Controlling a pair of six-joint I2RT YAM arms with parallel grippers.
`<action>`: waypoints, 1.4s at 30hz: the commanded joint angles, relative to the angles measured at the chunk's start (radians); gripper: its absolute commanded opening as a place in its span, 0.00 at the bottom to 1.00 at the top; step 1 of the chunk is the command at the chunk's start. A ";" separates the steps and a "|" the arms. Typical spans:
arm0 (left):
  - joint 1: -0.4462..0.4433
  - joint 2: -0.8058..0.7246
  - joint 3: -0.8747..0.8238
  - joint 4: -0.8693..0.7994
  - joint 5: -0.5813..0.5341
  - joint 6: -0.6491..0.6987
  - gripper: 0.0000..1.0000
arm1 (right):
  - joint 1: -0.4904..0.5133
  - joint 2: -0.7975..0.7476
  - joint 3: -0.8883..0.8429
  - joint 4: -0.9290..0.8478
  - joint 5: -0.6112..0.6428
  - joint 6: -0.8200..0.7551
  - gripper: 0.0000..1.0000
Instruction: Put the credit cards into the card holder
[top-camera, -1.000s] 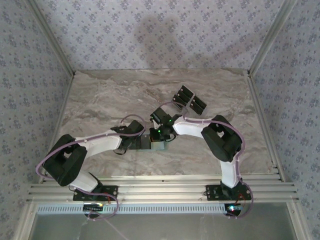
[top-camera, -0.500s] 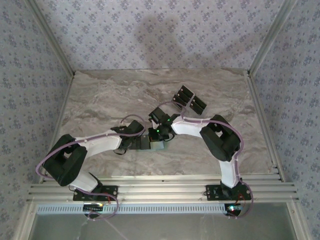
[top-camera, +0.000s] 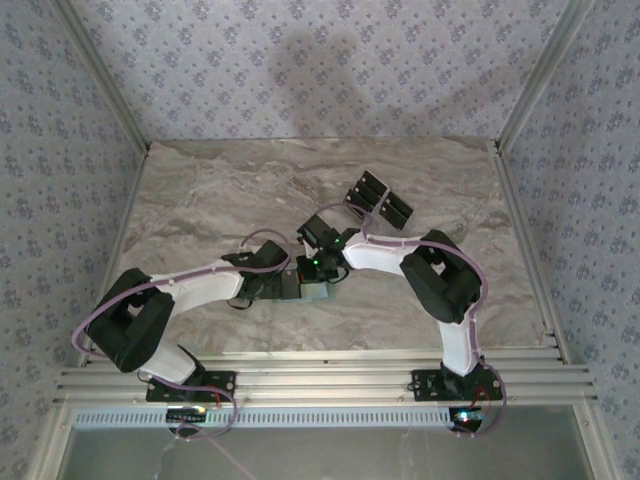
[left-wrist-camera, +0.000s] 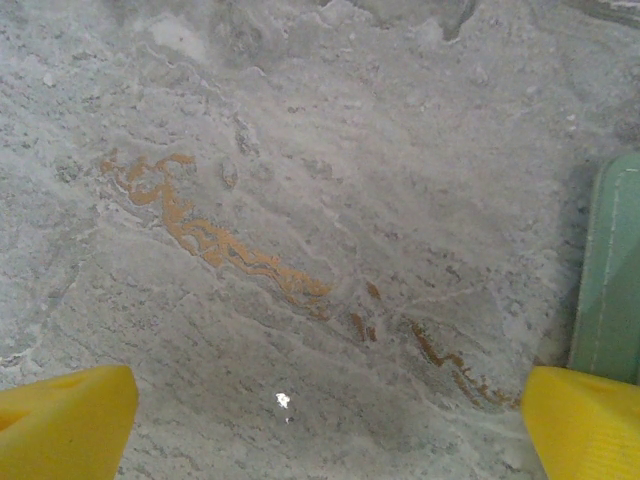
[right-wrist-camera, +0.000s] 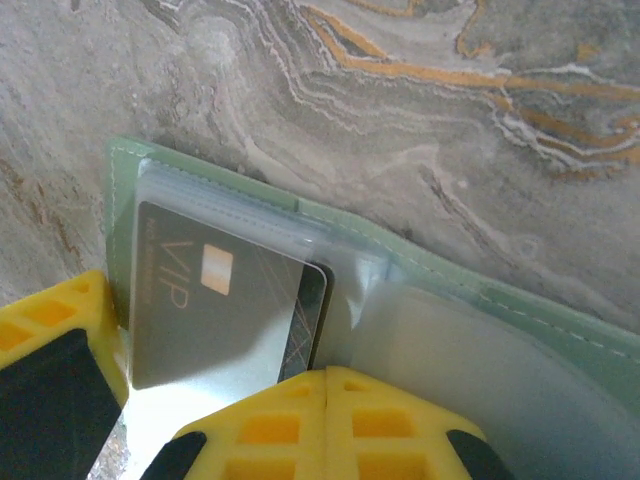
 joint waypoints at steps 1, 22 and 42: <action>0.008 0.016 -0.010 0.009 0.013 -0.004 1.00 | 0.013 -0.058 -0.026 -0.009 0.017 0.010 0.01; 0.008 0.014 -0.017 0.008 0.009 -0.004 1.00 | 0.036 -0.045 -0.051 0.002 0.020 0.022 0.01; 0.009 -0.063 0.028 -0.057 -0.002 0.001 1.00 | 0.029 -0.102 -0.010 -0.029 0.022 0.012 0.05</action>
